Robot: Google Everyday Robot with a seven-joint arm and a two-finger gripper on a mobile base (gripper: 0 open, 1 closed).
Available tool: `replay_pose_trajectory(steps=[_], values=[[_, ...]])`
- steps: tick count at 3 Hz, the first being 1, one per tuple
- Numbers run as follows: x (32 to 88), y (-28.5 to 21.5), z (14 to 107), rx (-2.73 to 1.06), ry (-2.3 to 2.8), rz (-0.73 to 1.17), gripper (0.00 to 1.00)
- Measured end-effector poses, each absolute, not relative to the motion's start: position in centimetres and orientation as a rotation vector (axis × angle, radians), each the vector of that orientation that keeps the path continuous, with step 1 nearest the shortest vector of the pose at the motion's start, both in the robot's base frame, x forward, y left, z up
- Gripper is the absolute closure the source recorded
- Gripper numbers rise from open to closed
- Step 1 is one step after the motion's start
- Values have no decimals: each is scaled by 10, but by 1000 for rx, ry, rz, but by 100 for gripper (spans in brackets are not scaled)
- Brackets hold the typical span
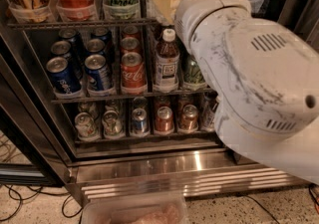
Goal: Pick water bottle from top shelf of fridge
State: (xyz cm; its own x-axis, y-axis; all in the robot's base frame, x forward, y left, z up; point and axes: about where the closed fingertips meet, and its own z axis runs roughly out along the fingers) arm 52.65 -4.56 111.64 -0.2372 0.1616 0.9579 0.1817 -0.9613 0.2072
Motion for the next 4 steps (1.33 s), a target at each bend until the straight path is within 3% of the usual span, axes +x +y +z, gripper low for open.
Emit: replay_pose_trajectory(steps=[4], values=[[527,-46,1099,-1932,-435,-2422,100]])
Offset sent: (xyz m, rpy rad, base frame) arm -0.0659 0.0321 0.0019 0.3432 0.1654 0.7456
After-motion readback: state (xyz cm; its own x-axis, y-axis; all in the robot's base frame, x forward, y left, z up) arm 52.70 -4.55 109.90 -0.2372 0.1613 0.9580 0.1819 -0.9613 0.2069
